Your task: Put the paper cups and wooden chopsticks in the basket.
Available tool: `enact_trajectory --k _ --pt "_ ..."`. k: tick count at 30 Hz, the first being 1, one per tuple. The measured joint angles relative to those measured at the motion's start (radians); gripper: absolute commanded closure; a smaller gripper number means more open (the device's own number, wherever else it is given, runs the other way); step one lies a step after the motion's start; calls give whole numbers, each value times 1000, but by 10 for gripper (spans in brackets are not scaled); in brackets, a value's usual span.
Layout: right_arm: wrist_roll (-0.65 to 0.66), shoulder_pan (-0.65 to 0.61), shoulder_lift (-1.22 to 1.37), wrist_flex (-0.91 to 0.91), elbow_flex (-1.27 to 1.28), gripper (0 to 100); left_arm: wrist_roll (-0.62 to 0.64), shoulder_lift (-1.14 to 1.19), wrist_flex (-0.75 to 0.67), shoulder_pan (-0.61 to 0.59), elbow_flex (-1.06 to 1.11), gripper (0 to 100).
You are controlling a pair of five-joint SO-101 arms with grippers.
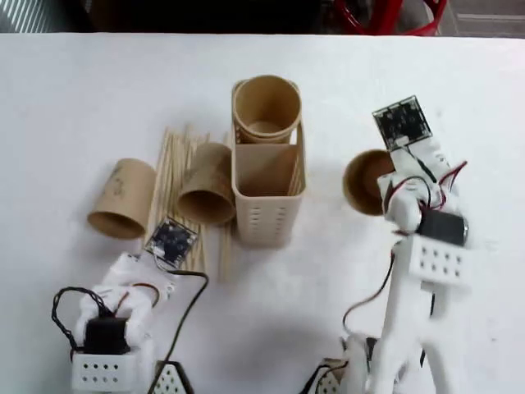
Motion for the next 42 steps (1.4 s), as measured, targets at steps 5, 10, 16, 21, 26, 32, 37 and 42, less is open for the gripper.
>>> enact_trajectory --k 5,10,16,21,26,32,37,42 --pt "-120 -81 -152 235 -204 981 0 0 0 0 0 898" --pt "-258 -170 -204 262 -374 981 0 0 0 0 0 898" --pt "-393 -370 -210 210 -463 981 0 0 0 0 0 898" --pt "-470 -451 -199 83 -466 981 0 0 0 0 0 898" --pt "-479 -482 -94 2 -442 981 0 0 0 0 0 898" --pt "-479 -480 61 -75 -434 981 0 0 0 0 0 898" --pt "-479 -479 163 -84 -434 977 0 0 0 0 0 898" --pt "-479 -479 218 -84 -434 895 0 0 0 0 0 898"
